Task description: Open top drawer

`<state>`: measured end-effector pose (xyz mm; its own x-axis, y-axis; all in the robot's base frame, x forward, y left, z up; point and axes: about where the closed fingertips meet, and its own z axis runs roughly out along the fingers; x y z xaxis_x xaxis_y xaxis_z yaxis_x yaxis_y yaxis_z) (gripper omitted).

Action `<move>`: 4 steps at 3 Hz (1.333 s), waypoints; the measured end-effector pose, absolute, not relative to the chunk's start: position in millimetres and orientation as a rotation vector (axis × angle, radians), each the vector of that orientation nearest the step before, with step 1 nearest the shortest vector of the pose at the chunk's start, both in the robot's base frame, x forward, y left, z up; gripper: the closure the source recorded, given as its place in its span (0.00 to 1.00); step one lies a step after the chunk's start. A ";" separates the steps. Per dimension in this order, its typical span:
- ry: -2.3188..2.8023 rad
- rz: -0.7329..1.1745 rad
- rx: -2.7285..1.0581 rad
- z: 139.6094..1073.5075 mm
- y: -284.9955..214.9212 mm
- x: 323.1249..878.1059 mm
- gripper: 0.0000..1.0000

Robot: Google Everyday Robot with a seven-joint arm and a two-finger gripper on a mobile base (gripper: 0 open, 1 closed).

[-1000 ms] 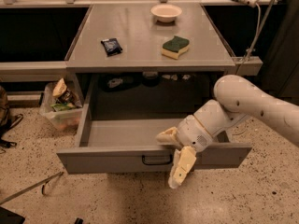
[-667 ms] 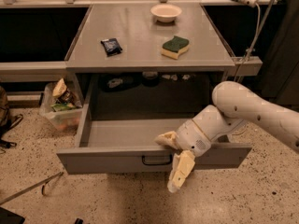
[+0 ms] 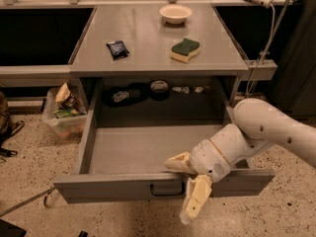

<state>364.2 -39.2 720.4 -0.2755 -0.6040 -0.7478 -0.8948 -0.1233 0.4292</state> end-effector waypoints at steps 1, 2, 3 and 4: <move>1.846 1.354 -1.668 720.3 -39.1 364.1 0.00; 1.853 1.406 -1.664 711.6 -35.4 349.5 0.00; 1.853 1.409 -1.664 714.3 -35.1 348.6 0.00; 1.856 1.417 -1.644 719.2 -33.5 331.8 0.00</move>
Offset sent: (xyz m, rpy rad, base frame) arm -0.0338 0.0065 -0.0205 0.0163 0.0928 0.0240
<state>331.8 -33.5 719.2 -0.3100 -0.5932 -0.7430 -0.8729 -0.1321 0.4697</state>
